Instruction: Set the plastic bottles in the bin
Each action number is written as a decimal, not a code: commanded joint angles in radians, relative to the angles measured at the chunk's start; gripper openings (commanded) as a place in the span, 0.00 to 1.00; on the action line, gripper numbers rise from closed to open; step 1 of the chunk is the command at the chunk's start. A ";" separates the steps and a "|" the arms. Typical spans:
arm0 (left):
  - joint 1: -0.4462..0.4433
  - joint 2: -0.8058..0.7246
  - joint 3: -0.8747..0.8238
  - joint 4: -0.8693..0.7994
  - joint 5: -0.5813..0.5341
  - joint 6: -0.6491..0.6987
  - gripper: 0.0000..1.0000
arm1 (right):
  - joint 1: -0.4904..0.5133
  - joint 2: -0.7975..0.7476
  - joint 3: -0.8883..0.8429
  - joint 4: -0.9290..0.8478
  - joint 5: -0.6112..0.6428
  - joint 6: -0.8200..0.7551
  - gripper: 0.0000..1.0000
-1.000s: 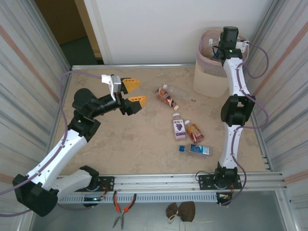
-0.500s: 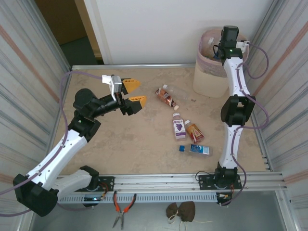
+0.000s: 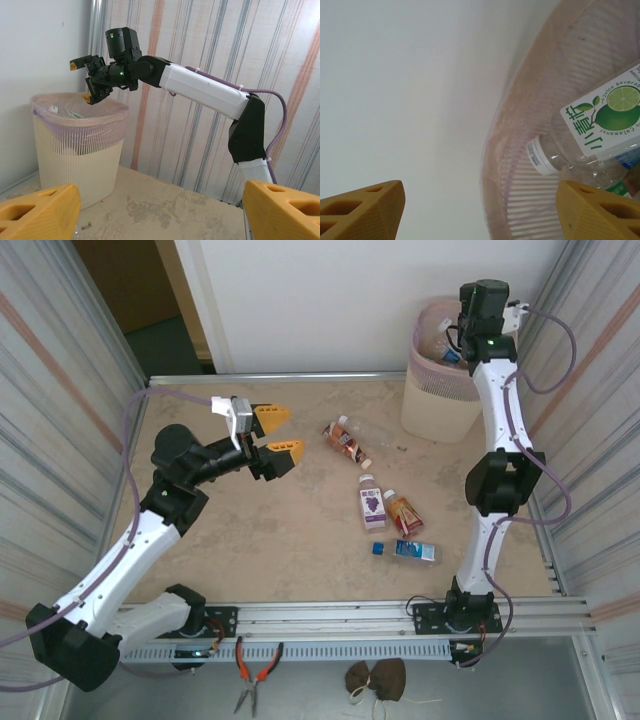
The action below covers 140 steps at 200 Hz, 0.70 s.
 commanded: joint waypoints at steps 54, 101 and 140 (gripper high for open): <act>0.011 -0.021 -0.003 -0.063 -0.047 0.063 0.84 | 0.020 -0.259 -0.159 -0.105 -0.218 -0.616 0.74; 0.013 -0.011 0.011 -0.103 -0.070 0.087 0.84 | 0.109 -0.448 -0.364 -0.222 -0.165 -0.841 0.75; 0.014 -0.012 0.008 -0.101 -0.081 0.081 0.84 | 0.213 -0.603 -0.622 -0.255 -0.119 -0.865 0.74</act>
